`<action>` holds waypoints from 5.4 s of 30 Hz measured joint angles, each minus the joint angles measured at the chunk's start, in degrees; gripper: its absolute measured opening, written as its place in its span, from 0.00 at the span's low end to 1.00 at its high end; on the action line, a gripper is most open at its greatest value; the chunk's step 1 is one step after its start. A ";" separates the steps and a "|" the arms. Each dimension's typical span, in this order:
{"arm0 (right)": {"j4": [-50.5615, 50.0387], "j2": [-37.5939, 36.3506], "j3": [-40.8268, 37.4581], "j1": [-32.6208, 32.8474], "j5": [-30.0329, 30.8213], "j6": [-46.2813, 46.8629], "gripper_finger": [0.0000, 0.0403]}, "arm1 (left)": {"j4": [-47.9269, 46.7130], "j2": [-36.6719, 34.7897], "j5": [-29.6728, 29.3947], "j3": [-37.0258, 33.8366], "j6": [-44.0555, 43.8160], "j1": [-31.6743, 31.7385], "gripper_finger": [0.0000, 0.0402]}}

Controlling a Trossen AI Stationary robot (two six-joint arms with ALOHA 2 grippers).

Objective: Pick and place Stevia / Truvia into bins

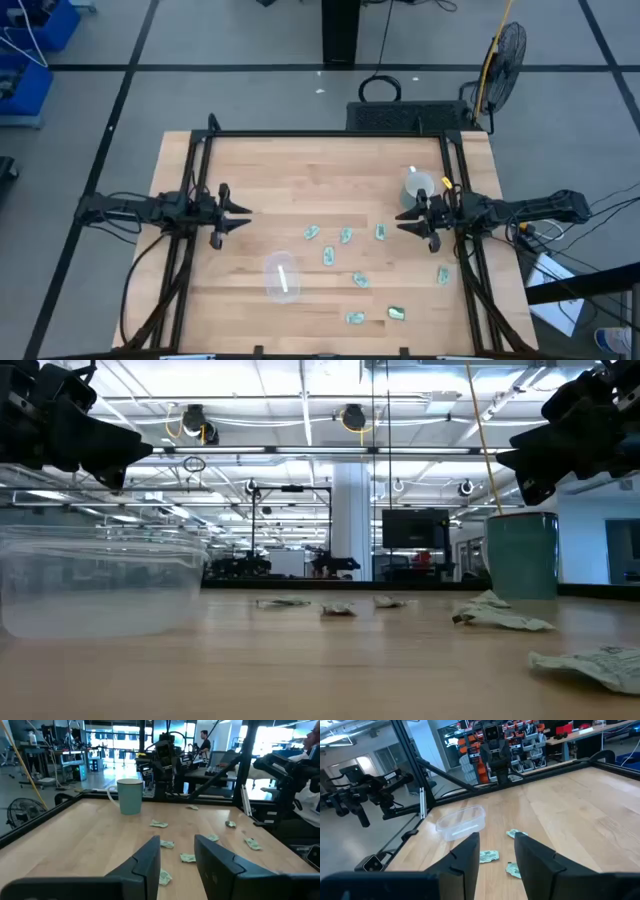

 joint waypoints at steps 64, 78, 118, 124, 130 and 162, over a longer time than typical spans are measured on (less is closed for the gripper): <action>0.00 0.02 0.00 0.00 0.00 -0.01 0.29 | 0.00 -0.01 0.00 0.00 0.00 -0.01 0.31; 0.00 0.02 -0.02 -0.04 0.27 -12.38 0.29 | -0.01 -0.01 0.01 -0.01 0.00 0.00 0.31; -10.14 13.58 5.84 0.18 -0.02 4.54 0.29 | 19.76 7.51 -27.05 4.42 -4.21 2.66 0.31; -21.18 22.10 19.54 4.35 2.07 0.62 0.29 | 19.54 15.38 -24.42 13.17 -3.24 4.51 0.31; -35.15 35.05 27.55 9.20 18.04 6.62 0.29 | 16.41 27.90 -21.09 21.23 -4.70 4.50 0.31; -15.32 69.55 27.74 10.96 31.30 22.88 0.24 | 19.21 73.25 -17.57 30.77 -17.70 3.88 0.31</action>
